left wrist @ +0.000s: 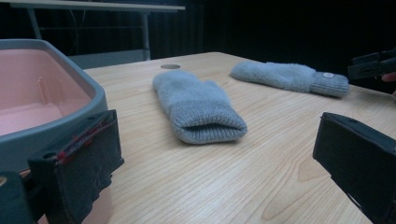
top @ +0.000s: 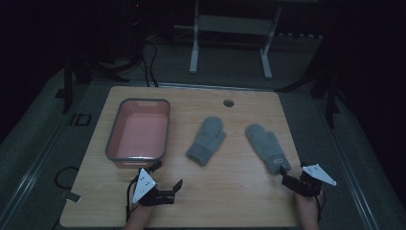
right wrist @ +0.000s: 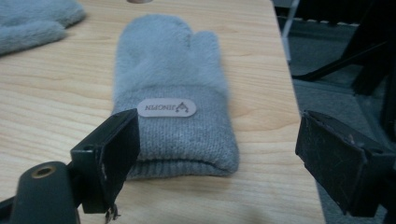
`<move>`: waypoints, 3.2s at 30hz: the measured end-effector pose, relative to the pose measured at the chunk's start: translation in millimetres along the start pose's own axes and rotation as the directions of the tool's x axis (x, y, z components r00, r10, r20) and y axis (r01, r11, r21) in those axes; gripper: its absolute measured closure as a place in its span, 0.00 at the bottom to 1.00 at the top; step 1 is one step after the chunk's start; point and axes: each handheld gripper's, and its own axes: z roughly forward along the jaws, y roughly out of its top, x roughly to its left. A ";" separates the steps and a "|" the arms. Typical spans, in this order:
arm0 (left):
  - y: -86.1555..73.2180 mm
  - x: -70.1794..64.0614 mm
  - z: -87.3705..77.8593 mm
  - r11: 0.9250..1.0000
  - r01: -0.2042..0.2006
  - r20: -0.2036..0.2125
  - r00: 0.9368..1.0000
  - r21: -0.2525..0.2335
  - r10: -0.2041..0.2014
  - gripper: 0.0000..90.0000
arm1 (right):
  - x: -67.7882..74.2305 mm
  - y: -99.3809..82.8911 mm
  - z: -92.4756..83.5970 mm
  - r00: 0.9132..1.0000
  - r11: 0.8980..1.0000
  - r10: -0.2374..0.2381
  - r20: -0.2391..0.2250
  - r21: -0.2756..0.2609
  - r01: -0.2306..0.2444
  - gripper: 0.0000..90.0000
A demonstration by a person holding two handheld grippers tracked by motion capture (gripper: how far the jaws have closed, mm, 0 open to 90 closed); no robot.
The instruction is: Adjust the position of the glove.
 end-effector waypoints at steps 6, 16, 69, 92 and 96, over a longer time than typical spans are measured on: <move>0.1 -0.4 0.3 1.000 -0.005 0.005 1.000 0.003 0.005 0.02 | 3.1 0.4 1.4 1.000 0.999 -0.011 -0.004 0.045 0.011 0.14; 0.1 -0.4 0.3 1.000 -0.008 0.009 1.000 0.002 0.008 0.02 | 7.2 24.8 -5.6 0.994 0.998 -0.040 -0.099 0.042 0.045 0.15; 0.3 0.4 0.5 1.000 -0.002 0.026 1.000 0.006 0.002 0.02 | 130.6 161.7 104.7 0.828 0.960 -0.230 -0.512 0.020 0.279 0.16; 0.5 1.3 0.7 1.000 0.007 0.041 0.999 0.011 -0.007 0.02 | 186.5 137.6 187.4 0.798 0.924 -0.222 -0.561 0.141 0.356 0.19; 0.5 1.2 0.8 1.000 0.006 0.043 0.999 0.012 -0.006 0.02 | 187.7 132.8 199.8 0.793 0.897 -0.262 -0.551 0.164 0.410 0.28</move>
